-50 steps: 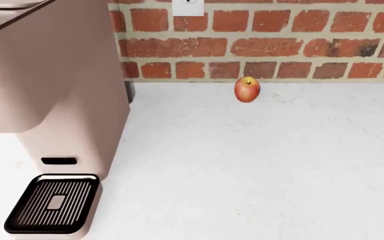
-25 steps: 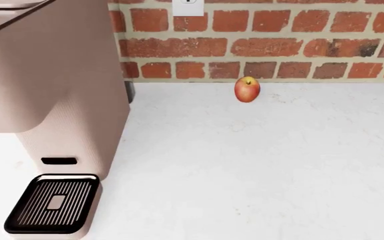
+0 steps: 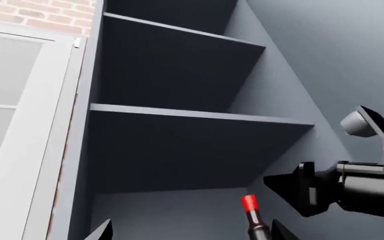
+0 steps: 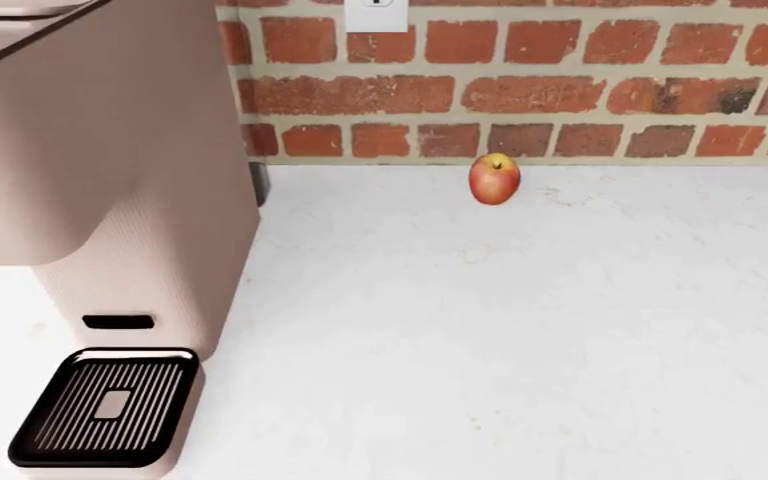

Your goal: Pick the condiment bottle from the counter and place it in the cabinet.

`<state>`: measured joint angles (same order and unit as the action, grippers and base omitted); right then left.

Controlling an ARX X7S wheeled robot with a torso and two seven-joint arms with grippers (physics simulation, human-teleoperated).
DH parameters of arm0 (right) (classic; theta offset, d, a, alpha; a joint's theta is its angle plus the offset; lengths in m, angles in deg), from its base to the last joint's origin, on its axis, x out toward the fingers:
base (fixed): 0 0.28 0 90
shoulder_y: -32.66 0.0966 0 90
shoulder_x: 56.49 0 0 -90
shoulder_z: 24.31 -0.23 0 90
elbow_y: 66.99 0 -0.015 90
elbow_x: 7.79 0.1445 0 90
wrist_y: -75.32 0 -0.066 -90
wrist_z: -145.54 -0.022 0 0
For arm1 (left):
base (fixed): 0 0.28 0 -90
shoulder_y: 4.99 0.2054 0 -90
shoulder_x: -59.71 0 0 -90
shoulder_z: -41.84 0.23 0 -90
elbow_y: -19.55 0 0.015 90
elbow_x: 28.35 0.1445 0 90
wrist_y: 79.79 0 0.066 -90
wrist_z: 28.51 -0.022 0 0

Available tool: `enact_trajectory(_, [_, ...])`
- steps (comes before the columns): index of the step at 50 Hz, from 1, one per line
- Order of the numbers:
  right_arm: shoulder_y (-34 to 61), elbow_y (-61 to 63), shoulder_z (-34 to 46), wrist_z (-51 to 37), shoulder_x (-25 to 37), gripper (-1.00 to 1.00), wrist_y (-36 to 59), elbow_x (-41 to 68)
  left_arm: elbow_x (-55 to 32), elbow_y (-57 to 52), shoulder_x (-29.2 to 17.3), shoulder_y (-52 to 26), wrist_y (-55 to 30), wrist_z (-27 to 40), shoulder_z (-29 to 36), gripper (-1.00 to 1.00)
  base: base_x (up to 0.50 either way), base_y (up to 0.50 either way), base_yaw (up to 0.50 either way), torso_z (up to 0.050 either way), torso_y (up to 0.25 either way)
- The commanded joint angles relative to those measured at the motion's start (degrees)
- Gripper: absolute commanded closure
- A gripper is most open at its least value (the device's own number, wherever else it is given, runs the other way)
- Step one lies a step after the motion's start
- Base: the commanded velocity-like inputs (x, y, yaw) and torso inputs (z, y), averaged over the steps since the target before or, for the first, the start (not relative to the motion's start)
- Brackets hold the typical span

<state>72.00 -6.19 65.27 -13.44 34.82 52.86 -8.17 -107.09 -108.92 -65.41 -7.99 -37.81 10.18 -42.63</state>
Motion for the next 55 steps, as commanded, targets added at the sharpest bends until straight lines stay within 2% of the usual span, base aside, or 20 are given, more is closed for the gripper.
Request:
enact_trajectory(1, [-6.9, 24.4, -1.8, -3.8, -0.9, -1.0, 12.2, 3.5, -1.7, -0.4, -0.2, -0.4, 0.1, 1.4, -0.5, -1.0, 0.0, 0.0, 0.0, 0.048, 0.068])
enact_trajectory(16, [-19.7, 49.6, -3.1, -11.4, -0.6, -1.0, 20.3, 10.8, -3.0, -0.4, -0.6, 1.4, 0.3, 4.3, -1.0, -1.0, 0.0, 0.0, 0.0, 0.047, 0.061])
enact_trajectory(27, [-25.8, 60.8, -5.9, -17.6, -0.6, -1.0, 22.4, 17.8, -4.2, -0.5, -1.0, 1.5, -0.2, 6.7, -0.7, -1.0, 0.0, 0.0, 0.0, 0.022, 0.016])
enact_trajectory(39, [-31.4, 67.3, -11.1, -35.6, 2.6, -1.0, 22.3, 40.6, -4.7, -0.9, -0.7, 1.6, -0.1, 7.5, -0.2, -1.0, 0.0, 0.0, 0.0, 0.0, 0.0])
enact_trajectory(55, [-36.3, 71.3, -14.0, -45.3, 5.1, -1.0, 21.5, 53.1, -4.3, -1.7, -0.3, 3.4, 0.6, 8.3, 0.2, -1.0, 0.0, 0.0, 0.0, 0.0, 0.0])
